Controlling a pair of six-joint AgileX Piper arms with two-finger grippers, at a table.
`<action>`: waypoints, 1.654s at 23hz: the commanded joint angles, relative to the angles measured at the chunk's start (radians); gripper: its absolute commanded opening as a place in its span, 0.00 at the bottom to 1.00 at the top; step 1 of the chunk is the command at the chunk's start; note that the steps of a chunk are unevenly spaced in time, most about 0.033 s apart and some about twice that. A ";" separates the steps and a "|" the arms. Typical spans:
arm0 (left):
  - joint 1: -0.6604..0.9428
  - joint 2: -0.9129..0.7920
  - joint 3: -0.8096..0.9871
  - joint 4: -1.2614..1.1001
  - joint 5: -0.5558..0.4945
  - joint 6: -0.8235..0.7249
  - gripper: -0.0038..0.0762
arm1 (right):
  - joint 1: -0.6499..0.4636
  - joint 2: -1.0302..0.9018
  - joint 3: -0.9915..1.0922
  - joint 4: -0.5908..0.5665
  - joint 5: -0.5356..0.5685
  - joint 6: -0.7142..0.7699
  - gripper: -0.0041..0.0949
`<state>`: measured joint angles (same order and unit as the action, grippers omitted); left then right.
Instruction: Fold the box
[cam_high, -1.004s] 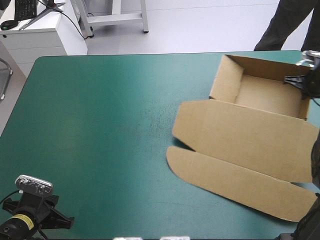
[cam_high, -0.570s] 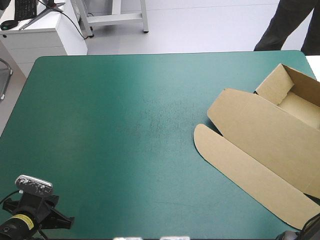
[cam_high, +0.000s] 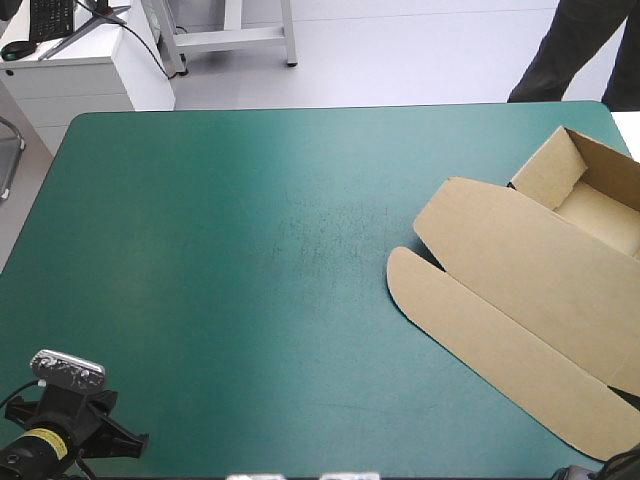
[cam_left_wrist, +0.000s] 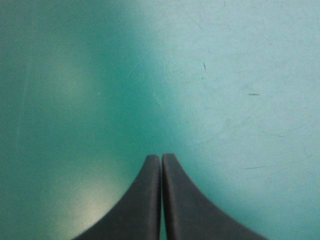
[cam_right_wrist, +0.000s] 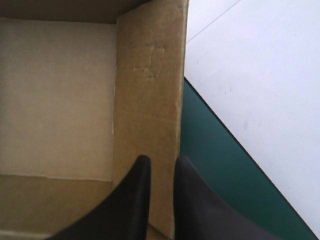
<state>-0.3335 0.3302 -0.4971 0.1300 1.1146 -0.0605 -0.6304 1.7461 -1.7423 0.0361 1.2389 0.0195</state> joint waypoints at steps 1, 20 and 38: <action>-0.004 0.007 -0.024 0.002 -0.046 -0.004 0.04 | -0.011 -0.142 0.067 0.019 0.016 -0.020 0.03; -0.004 0.007 -0.024 0.000 -0.048 -0.009 0.04 | 0.487 -0.860 0.453 0.137 0.013 -0.132 0.03; -0.004 0.007 -0.024 0.000 -0.048 -0.009 0.04 | 0.516 -1.458 1.243 0.173 -0.223 -0.155 0.03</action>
<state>-0.3335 0.3226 -0.4971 0.1279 1.1146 -0.0605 -0.1188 0.2892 -0.4775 0.1944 1.0873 -0.1254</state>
